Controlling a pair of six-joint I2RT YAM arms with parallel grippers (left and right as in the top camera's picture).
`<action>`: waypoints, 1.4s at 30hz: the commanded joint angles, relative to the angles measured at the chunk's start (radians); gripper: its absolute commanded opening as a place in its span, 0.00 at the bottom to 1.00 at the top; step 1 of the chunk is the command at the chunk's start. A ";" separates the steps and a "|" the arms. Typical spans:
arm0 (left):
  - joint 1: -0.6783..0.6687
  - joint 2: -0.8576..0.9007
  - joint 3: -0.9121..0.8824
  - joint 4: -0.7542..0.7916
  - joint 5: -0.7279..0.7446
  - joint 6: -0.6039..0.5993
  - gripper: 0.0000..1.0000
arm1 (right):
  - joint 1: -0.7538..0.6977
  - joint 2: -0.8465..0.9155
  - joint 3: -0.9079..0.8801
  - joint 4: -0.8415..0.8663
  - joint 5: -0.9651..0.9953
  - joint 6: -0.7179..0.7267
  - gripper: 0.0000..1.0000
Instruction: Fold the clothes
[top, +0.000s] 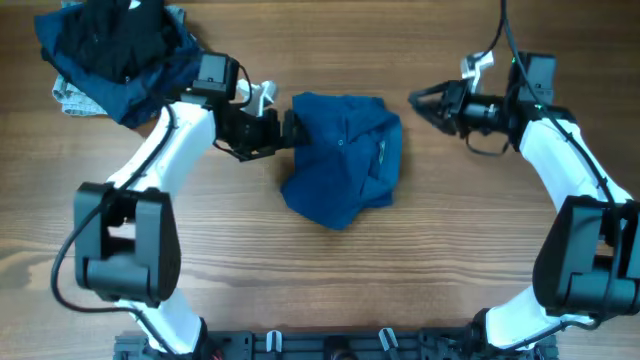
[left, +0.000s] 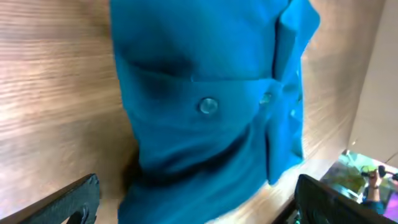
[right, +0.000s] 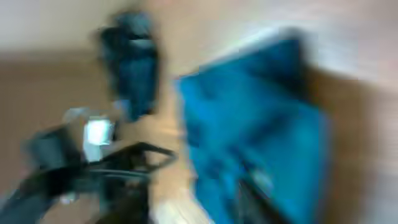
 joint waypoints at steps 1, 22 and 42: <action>-0.005 0.065 -0.030 0.067 0.014 0.043 1.00 | 0.001 0.006 0.007 -0.195 0.542 -0.003 0.69; -0.129 0.208 -0.030 0.283 0.007 -0.040 1.00 | 0.003 0.006 0.007 -0.403 0.610 -0.188 0.99; -0.138 0.243 0.013 0.442 0.062 -0.066 0.04 | 0.036 0.006 0.007 -0.394 0.575 -0.188 0.99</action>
